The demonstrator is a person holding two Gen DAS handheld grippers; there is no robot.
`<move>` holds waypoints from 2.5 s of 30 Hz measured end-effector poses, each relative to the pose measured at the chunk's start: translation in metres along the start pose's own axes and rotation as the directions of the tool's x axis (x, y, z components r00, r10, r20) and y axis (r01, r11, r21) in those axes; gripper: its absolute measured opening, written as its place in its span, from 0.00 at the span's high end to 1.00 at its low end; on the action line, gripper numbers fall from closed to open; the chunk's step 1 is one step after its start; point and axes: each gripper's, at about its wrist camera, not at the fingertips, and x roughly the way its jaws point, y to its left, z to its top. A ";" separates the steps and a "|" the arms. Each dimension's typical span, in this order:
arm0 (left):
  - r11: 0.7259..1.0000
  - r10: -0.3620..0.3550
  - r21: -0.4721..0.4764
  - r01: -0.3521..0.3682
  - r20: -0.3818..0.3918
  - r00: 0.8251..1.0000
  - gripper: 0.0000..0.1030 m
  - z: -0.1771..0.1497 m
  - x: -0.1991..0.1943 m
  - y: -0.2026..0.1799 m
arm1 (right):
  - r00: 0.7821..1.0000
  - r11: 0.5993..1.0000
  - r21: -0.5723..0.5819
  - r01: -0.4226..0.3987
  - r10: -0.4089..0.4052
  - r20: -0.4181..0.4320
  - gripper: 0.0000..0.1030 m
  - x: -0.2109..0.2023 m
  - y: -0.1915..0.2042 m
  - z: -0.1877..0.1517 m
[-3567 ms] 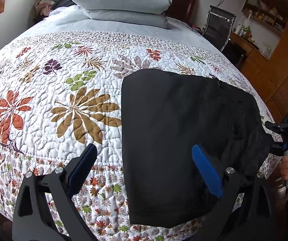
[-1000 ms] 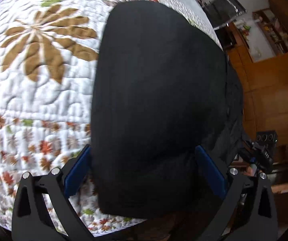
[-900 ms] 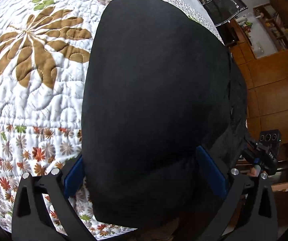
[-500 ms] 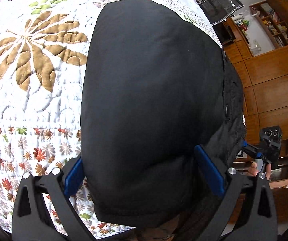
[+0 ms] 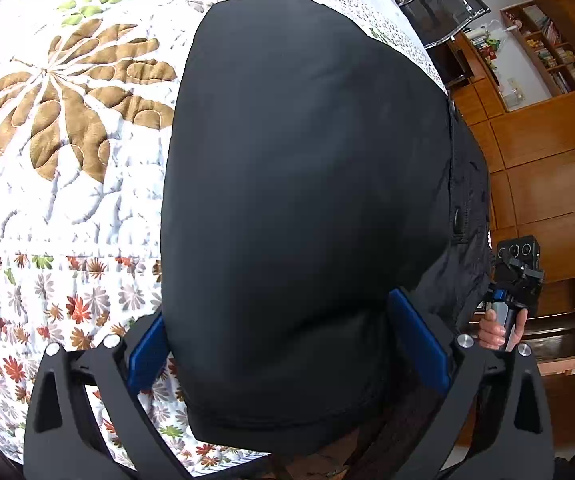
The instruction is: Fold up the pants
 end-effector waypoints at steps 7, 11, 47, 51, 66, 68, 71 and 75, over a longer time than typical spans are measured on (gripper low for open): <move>1.000 0.014 -0.001 -0.014 -0.002 1.000 0.03 0.002 0.001 -0.004 | 0.997 0.999 -0.043 -0.014 0.010 -0.075 0.03 0.028 0.012 0.012; 1.000 0.027 0.002 -0.027 0.004 1.000 0.03 0.003 0.001 -0.010 | 0.996 0.998 -0.066 0.000 -0.006 -0.092 0.03 0.038 0.016 0.014; 0.991 0.136 -0.043 -0.130 0.186 0.973 0.05 0.107 -0.031 0.036 | 0.997 0.973 -0.230 -0.027 0.009 -0.077 0.54 0.136 0.074 0.080; 0.990 0.141 -0.034 -0.137 0.195 0.971 0.04 0.122 -0.033 0.044 | 0.997 0.975 -0.221 -0.031 0.015 -0.074 0.53 0.148 0.074 0.090; 0.982 0.182 0.006 -0.190 0.256 0.949 0.03 0.163 -0.033 0.061 | 0.997 0.972 -0.230 -0.043 0.026 -0.075 0.51 0.167 0.064 0.111; 0.981 0.184 0.010 -0.193 0.265 0.946 0.03 0.165 -0.034 0.063 | 0.997 0.973 -0.225 -0.052 0.037 -0.073 0.50 0.169 0.062 0.113; 0.979 0.188 0.018 -0.201 0.283 0.941 0.03 0.164 -0.037 0.066 | 0.996 0.971 -0.232 -0.061 0.044 -0.075 0.50 0.168 0.061 0.111; 0.976 0.196 0.032 -0.215 0.302 0.933 0.03 0.158 -0.038 0.066 | 0.996 0.970 -0.233 -0.069 0.052 -0.079 0.49 0.167 0.058 0.111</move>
